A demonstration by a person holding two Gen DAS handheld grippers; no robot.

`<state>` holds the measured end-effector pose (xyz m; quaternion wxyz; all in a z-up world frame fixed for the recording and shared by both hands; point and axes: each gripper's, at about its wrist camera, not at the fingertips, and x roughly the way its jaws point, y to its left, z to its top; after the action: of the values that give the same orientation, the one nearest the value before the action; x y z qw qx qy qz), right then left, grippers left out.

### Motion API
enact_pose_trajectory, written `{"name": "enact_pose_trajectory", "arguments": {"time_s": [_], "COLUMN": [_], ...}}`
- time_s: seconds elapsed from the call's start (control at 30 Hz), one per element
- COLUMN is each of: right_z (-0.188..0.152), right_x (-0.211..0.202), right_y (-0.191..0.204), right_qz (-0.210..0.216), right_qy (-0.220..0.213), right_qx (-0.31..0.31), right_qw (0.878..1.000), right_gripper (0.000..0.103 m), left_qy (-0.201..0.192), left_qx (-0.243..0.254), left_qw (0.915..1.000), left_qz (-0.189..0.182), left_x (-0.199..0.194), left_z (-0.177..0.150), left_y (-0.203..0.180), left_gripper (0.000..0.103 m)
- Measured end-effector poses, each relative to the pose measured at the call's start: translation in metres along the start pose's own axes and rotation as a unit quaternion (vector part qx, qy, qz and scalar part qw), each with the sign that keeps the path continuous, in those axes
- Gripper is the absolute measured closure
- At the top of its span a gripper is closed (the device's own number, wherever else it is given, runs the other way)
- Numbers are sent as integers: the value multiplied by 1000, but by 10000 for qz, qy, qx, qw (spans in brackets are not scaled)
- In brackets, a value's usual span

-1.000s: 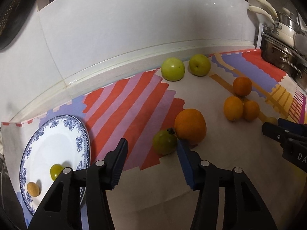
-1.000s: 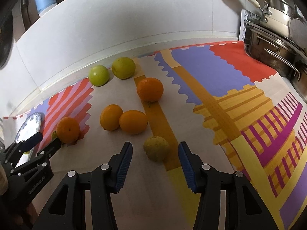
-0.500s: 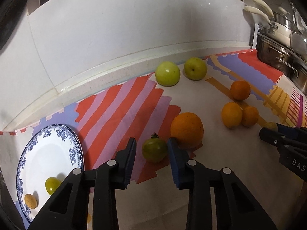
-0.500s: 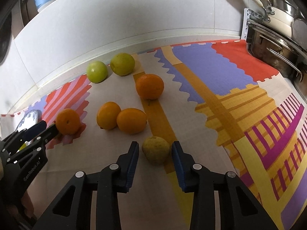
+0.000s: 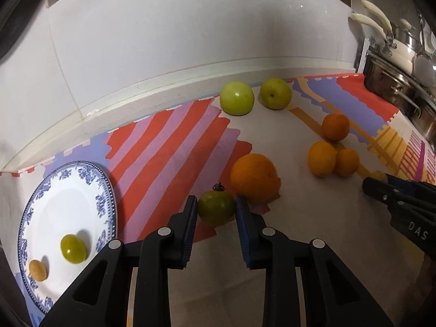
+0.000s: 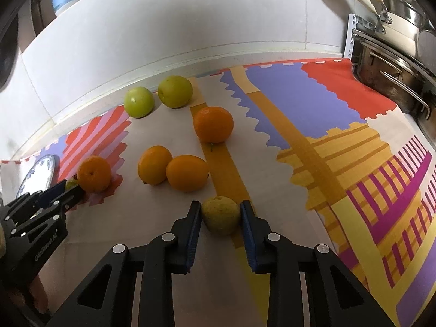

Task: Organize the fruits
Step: 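Carry the green fruit in the left tool and yellow-brown fruit in the right tool over the plate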

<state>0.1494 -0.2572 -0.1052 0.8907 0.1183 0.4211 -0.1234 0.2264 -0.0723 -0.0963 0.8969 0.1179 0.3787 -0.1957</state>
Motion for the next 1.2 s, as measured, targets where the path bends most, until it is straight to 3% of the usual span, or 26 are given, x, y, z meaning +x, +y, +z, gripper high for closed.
{"name": "enact_pose_trajectory", "arguments": {"time_s": [0.67, 1.2], "right_z": [-4, -13], "right_x": [-63, -121], "right_y": [37, 66], "right_qz": [874, 1332], "right_qy": [-471, -832], "right_qx": [-871, -1415], "right_qw": [9912, 9774], "right_gripper": [73, 73], "left_qy": [-430, -714], "left_qx": [-425, -939], "left_qw": [9982, 9926], "left_qz": [46, 274], "left_x": [-82, -147], "left_z": [-10, -39], "left_y": [5, 21], "left_gripper": [74, 74]}}
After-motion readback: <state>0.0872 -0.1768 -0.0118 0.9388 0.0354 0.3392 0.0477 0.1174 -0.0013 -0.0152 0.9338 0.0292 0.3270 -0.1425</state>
